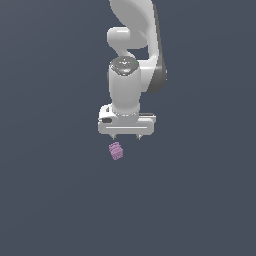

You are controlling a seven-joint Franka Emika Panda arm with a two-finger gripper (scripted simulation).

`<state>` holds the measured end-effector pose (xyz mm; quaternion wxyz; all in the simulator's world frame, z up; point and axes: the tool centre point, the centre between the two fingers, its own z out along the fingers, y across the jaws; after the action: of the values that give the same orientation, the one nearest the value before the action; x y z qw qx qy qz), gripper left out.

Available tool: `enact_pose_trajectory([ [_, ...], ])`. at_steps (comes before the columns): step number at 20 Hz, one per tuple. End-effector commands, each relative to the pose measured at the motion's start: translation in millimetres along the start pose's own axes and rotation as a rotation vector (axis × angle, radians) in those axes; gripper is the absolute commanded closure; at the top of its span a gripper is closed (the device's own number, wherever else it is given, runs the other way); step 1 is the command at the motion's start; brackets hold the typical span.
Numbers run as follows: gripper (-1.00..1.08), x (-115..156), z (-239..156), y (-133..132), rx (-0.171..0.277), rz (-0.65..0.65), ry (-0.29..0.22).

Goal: Pick up the object and move it to a goal position.

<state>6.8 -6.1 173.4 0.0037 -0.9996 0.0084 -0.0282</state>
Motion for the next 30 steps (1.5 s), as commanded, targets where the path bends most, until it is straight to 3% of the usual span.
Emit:
enact_pose_trajectory([
  [1, -0.92, 0, 0, 0, 0.0, 0.0, 0.0],
  [12, -0.92, 5, -11, -5, -0.017, -0.07, 0.024],
  [21, -0.92, 4, -5, -1, -0.017, -0.094, 0.018],
  [30, -0.92, 0, 18, 14, -0.017, -0.204, -0.003],
])
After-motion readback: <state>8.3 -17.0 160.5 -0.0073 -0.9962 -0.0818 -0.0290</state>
